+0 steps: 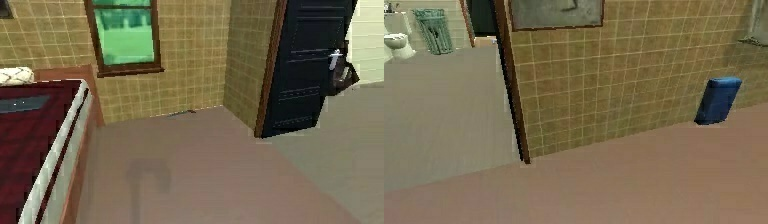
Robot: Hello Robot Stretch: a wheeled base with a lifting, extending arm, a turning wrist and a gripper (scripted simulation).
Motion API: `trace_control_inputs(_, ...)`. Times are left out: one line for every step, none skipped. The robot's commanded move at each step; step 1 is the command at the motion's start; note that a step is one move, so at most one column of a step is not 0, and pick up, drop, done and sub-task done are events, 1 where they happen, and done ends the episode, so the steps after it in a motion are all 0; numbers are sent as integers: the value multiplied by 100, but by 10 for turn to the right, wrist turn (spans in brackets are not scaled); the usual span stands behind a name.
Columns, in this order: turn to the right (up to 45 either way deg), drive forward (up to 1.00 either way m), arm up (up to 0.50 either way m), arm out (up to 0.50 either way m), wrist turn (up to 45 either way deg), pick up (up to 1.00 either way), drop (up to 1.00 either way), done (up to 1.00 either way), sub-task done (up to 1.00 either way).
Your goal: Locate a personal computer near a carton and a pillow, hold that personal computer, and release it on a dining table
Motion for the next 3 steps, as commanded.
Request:
trace_control_inputs(0,70,0,0,0,0,0,0,0)
trace_control_inputs(-180,0,0,0,0,0,0,0,0)
trace_control_inputs(0,55,0,0,0,0,0,0,0)
